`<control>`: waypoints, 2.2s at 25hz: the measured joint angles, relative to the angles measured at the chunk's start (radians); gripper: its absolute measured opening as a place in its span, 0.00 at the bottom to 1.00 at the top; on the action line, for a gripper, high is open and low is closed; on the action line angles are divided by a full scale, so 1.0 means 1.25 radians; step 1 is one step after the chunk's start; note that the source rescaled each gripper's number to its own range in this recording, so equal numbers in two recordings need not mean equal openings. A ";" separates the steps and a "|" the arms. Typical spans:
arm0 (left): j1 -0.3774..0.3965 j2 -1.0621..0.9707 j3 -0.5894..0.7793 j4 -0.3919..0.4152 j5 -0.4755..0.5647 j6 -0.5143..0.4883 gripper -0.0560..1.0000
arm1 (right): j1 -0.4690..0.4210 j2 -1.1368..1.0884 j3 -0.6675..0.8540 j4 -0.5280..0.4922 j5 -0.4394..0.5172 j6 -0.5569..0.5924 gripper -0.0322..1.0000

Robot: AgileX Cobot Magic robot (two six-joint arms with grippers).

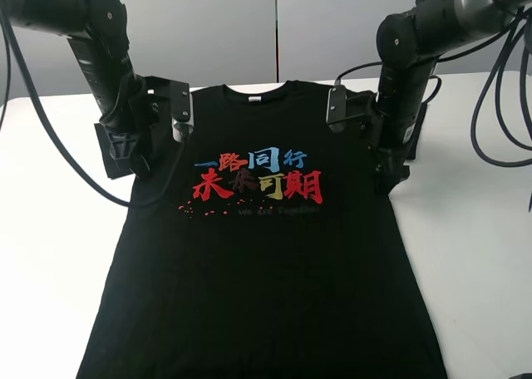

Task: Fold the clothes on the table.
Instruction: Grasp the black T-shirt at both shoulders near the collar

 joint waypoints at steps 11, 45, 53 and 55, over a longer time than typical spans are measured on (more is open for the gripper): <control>-0.004 0.073 0.000 0.028 -0.021 0.004 0.65 | 0.000 0.001 0.022 0.008 -0.060 0.000 0.98; -0.010 0.065 0.097 0.102 -0.134 -0.036 0.74 | 0.001 0.011 0.024 0.056 -0.074 0.004 0.88; -0.010 0.065 0.097 0.102 -0.135 -0.036 0.74 | 0.002 0.029 0.017 0.086 -0.061 -0.029 0.87; -0.010 0.065 0.097 0.102 -0.137 -0.036 0.74 | 0.002 0.029 0.020 0.089 -0.063 -0.036 0.85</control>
